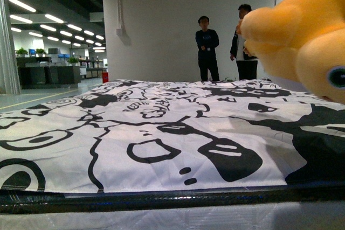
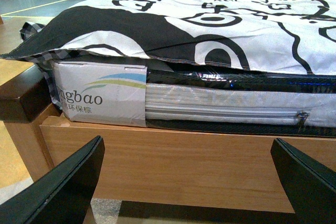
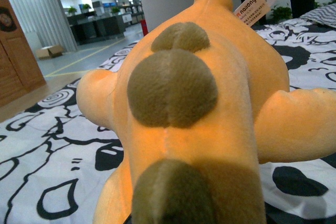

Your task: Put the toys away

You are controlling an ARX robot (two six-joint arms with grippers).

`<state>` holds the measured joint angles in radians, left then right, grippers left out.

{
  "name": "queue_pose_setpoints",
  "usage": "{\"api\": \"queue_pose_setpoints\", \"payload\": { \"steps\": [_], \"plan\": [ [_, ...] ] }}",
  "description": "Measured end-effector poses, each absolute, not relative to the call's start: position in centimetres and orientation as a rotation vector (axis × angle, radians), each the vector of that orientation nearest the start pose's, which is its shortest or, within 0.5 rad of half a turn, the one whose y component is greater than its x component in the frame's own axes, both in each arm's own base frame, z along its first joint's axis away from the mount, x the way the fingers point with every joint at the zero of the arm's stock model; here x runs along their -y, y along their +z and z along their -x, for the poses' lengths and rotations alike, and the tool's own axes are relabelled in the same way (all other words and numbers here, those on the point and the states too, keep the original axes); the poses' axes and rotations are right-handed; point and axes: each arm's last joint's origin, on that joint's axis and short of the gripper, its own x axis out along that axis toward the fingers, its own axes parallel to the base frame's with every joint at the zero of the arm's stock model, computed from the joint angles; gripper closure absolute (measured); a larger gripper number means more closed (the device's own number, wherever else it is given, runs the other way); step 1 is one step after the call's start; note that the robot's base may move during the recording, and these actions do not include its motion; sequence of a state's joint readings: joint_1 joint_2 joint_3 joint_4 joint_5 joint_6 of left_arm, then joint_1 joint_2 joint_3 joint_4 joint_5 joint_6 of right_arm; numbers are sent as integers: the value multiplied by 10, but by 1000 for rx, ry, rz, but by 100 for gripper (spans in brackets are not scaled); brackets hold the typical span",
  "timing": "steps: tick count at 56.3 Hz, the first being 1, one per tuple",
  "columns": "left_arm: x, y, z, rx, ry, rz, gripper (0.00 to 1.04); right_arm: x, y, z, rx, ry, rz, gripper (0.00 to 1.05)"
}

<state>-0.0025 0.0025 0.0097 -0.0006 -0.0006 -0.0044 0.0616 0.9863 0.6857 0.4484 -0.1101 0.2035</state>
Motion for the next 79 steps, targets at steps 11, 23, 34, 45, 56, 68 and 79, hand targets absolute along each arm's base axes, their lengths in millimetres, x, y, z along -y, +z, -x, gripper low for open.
{"api": "queue_pose_setpoints", "payload": {
  "steps": [11,23,34,45,56,68,79],
  "plan": [
    [0,167,-97,7,-2,4,6,-10,306,-163,154,258,-200,97],
    [0,167,-97,7,-2,4,6,-14,276,-119,175,273,-209,97],
    [0,167,-97,7,-2,4,6,-10,248,-100,194,221,-185,97],
    [0,167,-97,7,-2,4,6,-5,220,-99,187,165,-179,97],
    [0,167,-97,7,-2,5,6,-6,184,-99,138,135,-191,97],
    [0,167,-97,7,-1,4,6,-7,183,-98,140,143,-197,97],
    [0,167,-97,7,-2,5,6,-7,183,-98,141,143,-197,97]
  ]
}}
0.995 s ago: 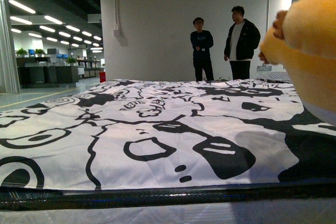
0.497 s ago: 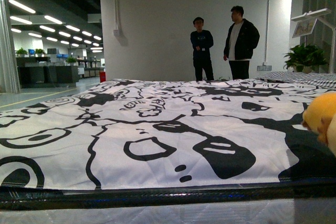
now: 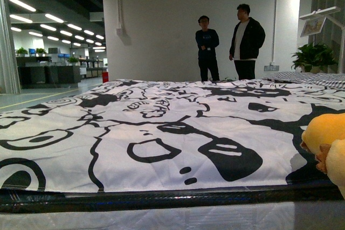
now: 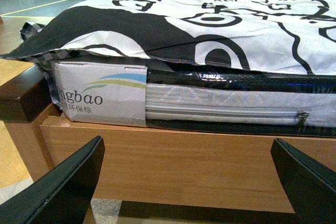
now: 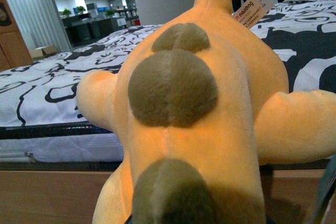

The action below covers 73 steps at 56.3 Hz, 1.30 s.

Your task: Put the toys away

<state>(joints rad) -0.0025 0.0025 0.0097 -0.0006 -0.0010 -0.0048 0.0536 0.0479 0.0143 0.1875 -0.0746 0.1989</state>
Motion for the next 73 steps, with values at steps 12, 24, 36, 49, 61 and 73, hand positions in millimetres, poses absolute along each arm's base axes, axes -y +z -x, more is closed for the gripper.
{"api": "queue_pose_setpoints", "payload": {
  "steps": [12,24,36,49,61,73],
  "plan": [
    [0,167,-97,7,4,4,6,-8,183,-98,140,153,-196,97],
    [0,167,-97,6,1,4,6,-8,183,-98,143,142,-198,97],
    [0,167,-97,6,0,4,6,-8,183,-98,144,147,-199,97],
    [0,167,-97,6,-1,4,6,-8,183,-98,144,144,-202,97],
    [0,167,-97,6,-2,4,6,-8,183,-98,144,144,-204,97],
    [0,167,-97,6,0,4,6,-8,183,-98,144,143,-205,97]
  ]
}}
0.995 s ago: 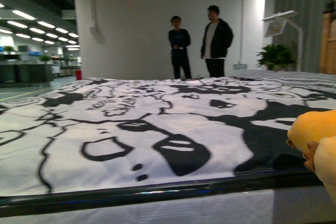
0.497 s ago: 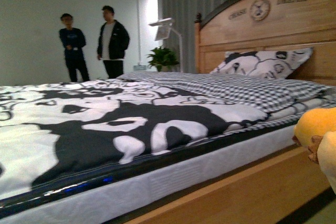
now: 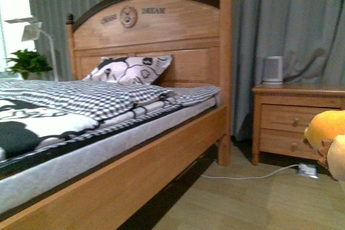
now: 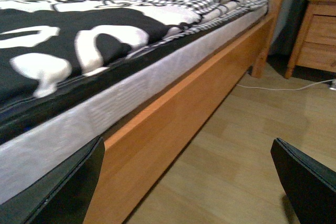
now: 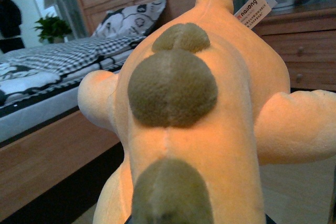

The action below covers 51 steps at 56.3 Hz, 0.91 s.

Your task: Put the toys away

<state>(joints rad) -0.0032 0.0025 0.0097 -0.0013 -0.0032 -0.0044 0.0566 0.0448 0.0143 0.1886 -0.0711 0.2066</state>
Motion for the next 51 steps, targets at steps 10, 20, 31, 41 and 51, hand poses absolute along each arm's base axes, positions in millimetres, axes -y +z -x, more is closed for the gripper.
{"api": "queue_pose_setpoints", "payload": {
  "steps": [10,20,31,41,51],
  "plan": [
    [0,167,-97,6,-1,4,6,-8,183,-98,144,144,-205,97],
    [0,167,-97,6,1,4,6,-8,183,-98,144,143,-205,97],
    [0,166,-97,6,-2,4,6,-8,183,-98,145,142,-206,97],
    [0,167,-97,6,-4,4,6,-7,183,-98,147,137,-208,97],
    [0,167,-97,6,-4,4,6,-8,183,-98,145,147,-208,97]
  ]
}}
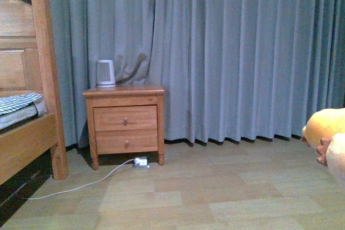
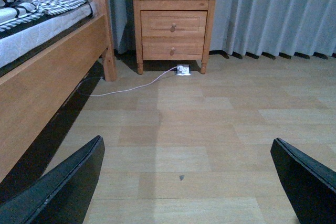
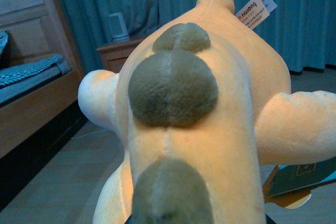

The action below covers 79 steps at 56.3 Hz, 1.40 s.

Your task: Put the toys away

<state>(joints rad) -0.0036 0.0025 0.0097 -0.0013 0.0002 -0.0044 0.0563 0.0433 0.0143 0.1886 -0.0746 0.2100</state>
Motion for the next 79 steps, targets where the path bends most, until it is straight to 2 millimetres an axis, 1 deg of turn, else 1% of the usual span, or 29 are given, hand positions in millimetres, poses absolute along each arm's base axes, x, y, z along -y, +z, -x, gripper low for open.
{"api": "queue_pose_setpoints", "payload": {
  "steps": [79],
  "plan": [
    [0,167,-97,7,-1,4,6,-8,183,-98,145,146,-208,97]
  ]
}}
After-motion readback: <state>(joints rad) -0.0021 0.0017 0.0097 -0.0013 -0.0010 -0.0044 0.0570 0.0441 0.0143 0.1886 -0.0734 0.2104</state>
